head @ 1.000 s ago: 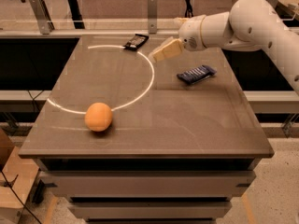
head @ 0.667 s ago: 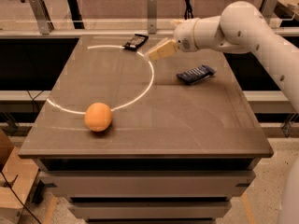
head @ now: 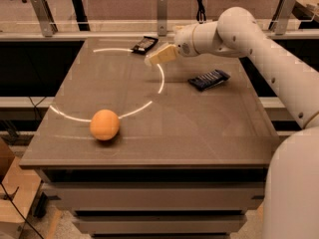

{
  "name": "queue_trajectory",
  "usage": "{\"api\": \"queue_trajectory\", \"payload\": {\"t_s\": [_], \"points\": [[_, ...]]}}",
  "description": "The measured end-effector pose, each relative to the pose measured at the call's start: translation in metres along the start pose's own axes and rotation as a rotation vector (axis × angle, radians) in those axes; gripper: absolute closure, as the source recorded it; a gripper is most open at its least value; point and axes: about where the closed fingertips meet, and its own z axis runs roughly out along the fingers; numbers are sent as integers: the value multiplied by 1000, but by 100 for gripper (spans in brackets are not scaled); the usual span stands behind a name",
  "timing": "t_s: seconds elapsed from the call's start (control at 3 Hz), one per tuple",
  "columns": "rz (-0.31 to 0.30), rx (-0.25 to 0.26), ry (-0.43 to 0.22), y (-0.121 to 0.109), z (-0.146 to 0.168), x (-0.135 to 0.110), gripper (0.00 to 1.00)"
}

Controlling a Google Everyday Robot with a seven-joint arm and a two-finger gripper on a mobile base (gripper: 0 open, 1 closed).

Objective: Pick rxbar chocolate

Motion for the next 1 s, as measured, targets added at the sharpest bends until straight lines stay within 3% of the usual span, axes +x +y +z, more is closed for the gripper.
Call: {"api": "queue_trajectory", "payload": {"t_s": [1.0], "points": [[109, 4, -21, -13, 67, 11, 0]]}}
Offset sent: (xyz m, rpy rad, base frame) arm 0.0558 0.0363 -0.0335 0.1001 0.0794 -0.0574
